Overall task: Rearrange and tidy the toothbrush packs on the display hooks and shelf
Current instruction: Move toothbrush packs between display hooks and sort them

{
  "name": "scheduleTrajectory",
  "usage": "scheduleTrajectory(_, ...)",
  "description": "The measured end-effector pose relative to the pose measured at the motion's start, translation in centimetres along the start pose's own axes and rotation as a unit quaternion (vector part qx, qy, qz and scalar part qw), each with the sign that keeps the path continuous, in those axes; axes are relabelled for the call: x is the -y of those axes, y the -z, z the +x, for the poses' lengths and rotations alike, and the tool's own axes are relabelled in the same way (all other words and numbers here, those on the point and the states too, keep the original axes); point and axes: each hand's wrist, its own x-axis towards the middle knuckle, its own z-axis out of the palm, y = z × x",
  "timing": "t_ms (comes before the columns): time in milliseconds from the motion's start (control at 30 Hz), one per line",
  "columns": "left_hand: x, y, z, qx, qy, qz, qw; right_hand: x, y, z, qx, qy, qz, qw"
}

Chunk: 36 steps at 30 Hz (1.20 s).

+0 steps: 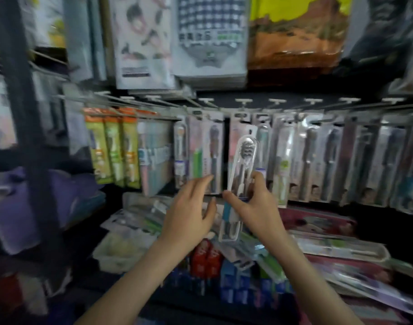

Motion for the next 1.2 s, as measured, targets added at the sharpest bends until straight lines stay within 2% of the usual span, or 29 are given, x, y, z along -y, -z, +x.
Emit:
scheduleTrajectory(100, 5.2, 3.1, 0.0, -0.041, -0.012, 0.102, 0.994, 2.1, -3.8, 1.0, 0.040, -0.001, -0.028, 0.999)
scheduleTrajectory(267, 11.8, 6.2, 1.1, -0.010, 0.011, 0.196, 0.981, 5.0, -8.0, 2.8, 0.066, 0.007, -0.095, 0.993)
scheduleTrajectory(467, 15.0, 7.2, 3.8, 0.003, 0.010, 0.199, 0.980, 8.1, -10.5, 4.7, 0.061, 0.026, -0.114, 0.991)
scheduleTrajectory(633, 15.6, 6.5, 4.4, 0.053, 0.009, 0.161, 0.985, 9.1, -11.9, 5.5, 0.049, 0.015, -0.127, 0.991)
scheduleTrajectory(767, 15.7, 6.3, 4.1, 0.057, 0.008, 0.155, 0.986, 9.4, -12.3, 5.2, 0.044, 0.003, -0.124, 0.991)
scheduleTrajectory(933, 15.8, 5.9, 4.0, 0.080, 0.019, 0.159, 0.984, 8.7, -12.6, 5.5, 0.049, -0.003, -0.119, 0.992)
scheduleTrajectory(1200, 15.0, 5.4, 3.9, 0.063, 0.018, 0.134, 0.989, 5.1, -16.2, 10.5, 0.043, -0.027, -0.157, 0.986)
